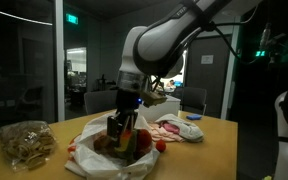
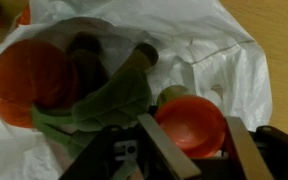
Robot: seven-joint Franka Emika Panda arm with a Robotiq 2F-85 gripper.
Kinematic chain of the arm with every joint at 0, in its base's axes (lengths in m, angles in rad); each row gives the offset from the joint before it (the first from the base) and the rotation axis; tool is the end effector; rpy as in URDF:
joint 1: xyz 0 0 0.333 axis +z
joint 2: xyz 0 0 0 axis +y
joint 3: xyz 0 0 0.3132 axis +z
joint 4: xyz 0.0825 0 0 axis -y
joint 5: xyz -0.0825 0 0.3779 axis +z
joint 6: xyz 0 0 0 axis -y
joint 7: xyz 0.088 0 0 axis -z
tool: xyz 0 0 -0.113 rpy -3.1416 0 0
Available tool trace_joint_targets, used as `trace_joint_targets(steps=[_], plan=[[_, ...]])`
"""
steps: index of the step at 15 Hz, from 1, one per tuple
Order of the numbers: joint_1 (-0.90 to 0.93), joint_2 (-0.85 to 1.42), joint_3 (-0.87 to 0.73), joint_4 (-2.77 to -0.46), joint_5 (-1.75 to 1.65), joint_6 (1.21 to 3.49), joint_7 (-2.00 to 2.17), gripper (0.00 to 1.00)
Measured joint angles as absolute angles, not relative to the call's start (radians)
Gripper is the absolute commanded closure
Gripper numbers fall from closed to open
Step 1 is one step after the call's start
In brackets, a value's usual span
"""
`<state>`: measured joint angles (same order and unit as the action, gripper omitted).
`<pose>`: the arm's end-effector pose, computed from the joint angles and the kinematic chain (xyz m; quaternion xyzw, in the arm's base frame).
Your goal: Put some of the items, which are on the table, into the plastic
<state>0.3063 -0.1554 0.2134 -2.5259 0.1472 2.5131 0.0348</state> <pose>0.3989 0.2264 0.3407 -0.9799 -0.1842 -0.0591 0.0489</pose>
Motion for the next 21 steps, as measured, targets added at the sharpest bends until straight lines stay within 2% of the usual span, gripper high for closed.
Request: trace_joint_targets(steps=[6, 7, 8, 10, 13, 17, 21], plan=[[0.304, -0.021, 0.237, -2.462, 0.147, 2.534, -0.004, 0.8], [0.296, 0.002, 0.235, -2.457, 0.141, 2.555, -0.005, 0.75], [0.287, 0.023, 0.233, -2.456, 0.132, 2.582, -0.005, 0.3], [0.268, 0.061, 0.226, -2.455, 0.098, 2.63, -0.002, 0.23], [0.245, 0.082, 0.221, -2.455, 0.088, 2.631, -0.005, 0.01], [0.21, 0.026, 0.222, -2.457, 0.285, 2.514, -0.166, 0.0], [0.182, -0.128, 0.175, -2.498, 0.391, 2.389, -0.242, 0.01]])
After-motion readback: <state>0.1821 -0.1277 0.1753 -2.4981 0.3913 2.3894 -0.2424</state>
